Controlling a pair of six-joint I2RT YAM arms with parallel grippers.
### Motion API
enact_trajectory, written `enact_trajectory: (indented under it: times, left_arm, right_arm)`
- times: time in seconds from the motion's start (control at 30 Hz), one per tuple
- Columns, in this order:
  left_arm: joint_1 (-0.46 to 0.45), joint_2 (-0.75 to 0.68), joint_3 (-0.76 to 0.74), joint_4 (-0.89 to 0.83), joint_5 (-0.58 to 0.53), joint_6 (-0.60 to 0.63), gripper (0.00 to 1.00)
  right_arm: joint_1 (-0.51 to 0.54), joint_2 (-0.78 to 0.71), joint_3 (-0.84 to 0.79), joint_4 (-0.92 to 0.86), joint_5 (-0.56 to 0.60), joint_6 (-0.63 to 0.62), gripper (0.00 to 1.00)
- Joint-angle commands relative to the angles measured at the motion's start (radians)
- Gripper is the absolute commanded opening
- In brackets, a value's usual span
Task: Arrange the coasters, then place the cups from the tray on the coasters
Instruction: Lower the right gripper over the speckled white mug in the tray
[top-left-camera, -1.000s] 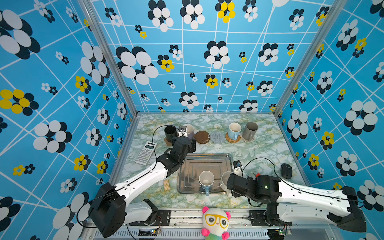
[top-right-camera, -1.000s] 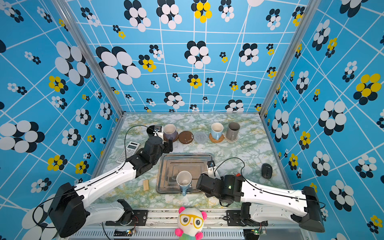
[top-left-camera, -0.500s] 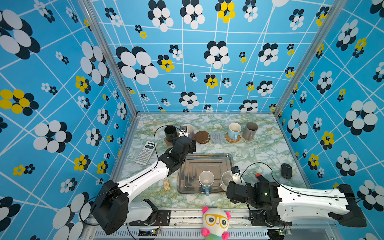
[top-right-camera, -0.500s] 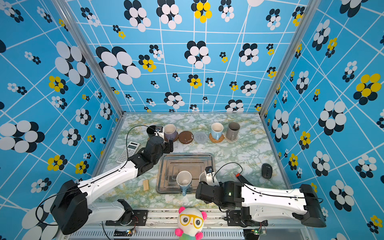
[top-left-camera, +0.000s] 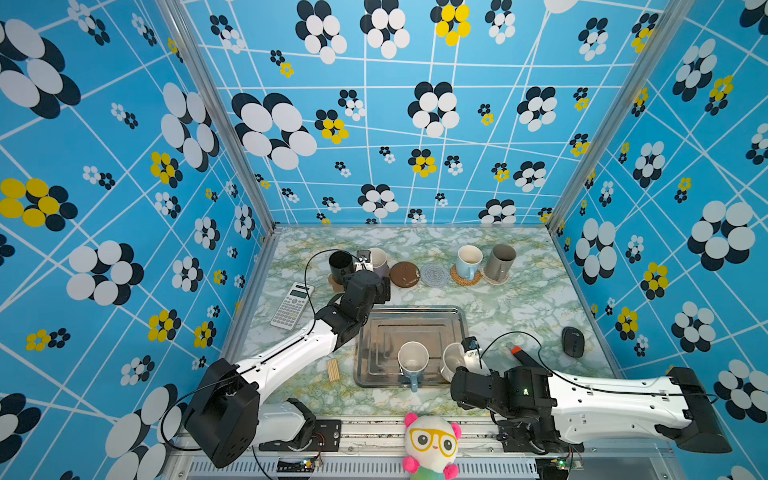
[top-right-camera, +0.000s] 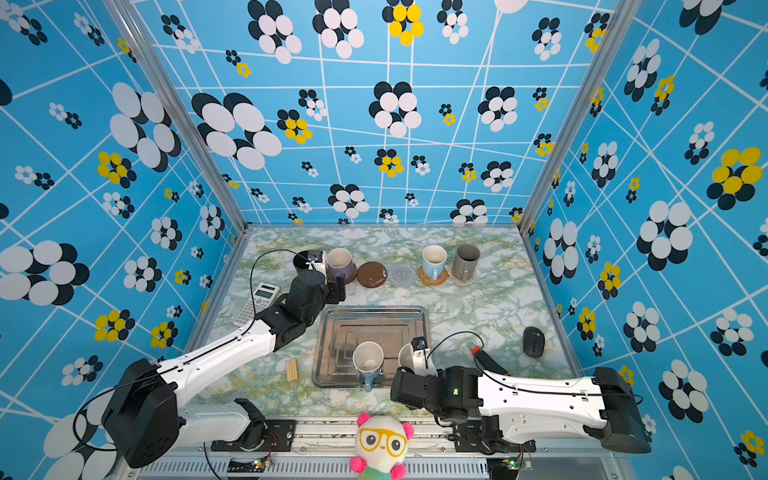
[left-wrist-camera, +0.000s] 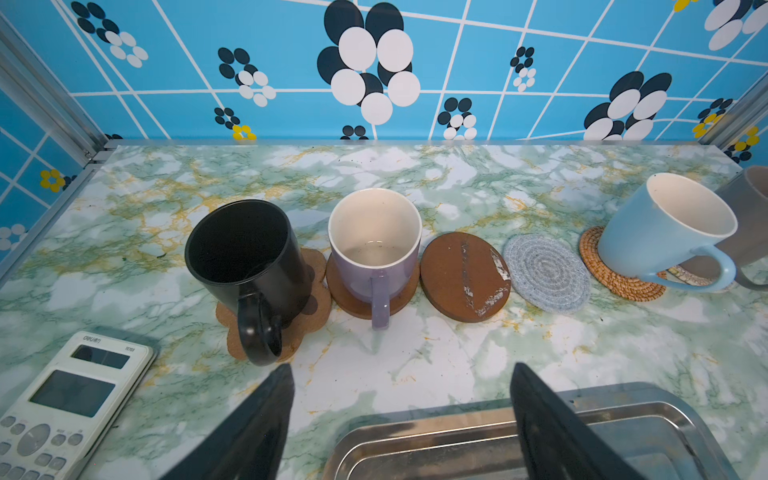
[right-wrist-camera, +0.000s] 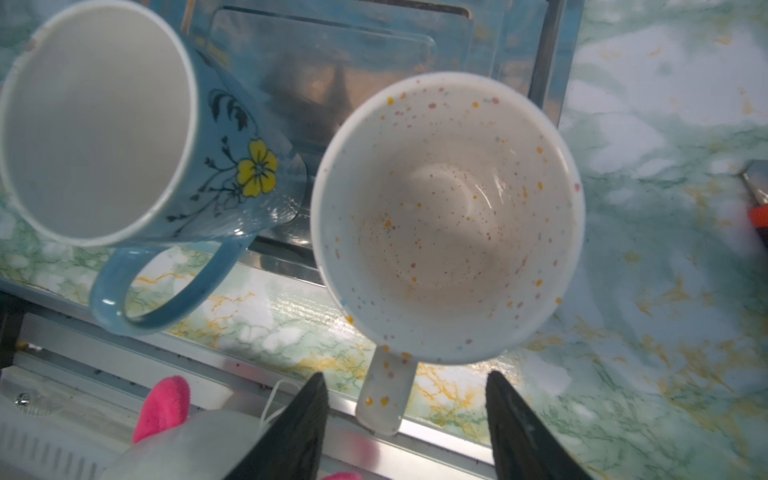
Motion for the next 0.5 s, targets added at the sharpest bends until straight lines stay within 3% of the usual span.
enact_trajectory:
  times: [0.0,0.47]
  left_arm:
    - [0.011,0.005,-0.007,0.015,0.019,-0.020,0.82]
    - [0.017,0.027,0.002,0.016,0.040,-0.033,0.82]
  right_arm:
    - [0.007,0.008,-0.023,0.020,-0.002,0.044,0.63]
    - [0.007,0.056,-0.034,0.058,0.014,0.059,0.61]
